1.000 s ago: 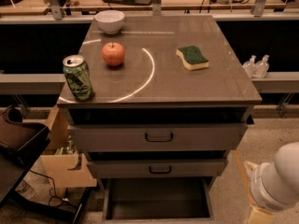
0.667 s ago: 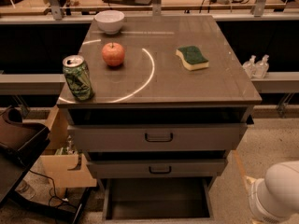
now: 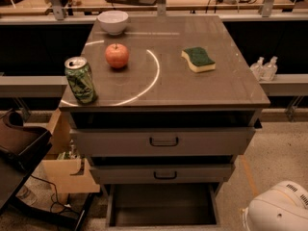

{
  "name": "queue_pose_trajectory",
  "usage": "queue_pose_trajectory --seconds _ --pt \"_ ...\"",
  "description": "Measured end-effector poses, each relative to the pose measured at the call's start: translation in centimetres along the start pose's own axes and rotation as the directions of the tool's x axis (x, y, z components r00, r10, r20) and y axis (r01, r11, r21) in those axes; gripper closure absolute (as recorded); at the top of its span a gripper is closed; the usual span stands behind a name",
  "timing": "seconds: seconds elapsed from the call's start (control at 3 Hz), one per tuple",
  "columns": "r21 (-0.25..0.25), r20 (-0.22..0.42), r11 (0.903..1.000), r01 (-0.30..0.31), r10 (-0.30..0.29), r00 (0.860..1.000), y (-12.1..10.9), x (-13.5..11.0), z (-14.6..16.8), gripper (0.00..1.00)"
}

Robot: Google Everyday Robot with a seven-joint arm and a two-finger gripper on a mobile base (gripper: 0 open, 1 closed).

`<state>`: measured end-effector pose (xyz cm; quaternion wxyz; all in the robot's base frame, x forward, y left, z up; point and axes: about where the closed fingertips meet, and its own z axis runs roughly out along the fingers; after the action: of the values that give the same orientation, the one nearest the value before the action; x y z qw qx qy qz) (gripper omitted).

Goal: Close bottom drawer

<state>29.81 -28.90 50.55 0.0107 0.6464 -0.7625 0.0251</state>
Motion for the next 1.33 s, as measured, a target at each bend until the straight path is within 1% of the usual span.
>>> queue_pose_trajectory --seconds 0.33,0.67,1.0,1.33 --pt "-0.056 -0.040 0.9959 0.071 -0.073 0.996 2.0 -1.1 3.9 0.47" --pt "-0.080 -0.060 0.9920 0.097 -0.102 0.993 2.9 -1.6 5.6 0.72" --pt "-0.078 -0.060 0.9925 0.094 -0.099 0.993 2.9 -1.5 5.5 0.96" --pt "-0.079 -0.060 0.9925 0.094 -0.098 0.993 2.9 -1.4 5.5 1.00"
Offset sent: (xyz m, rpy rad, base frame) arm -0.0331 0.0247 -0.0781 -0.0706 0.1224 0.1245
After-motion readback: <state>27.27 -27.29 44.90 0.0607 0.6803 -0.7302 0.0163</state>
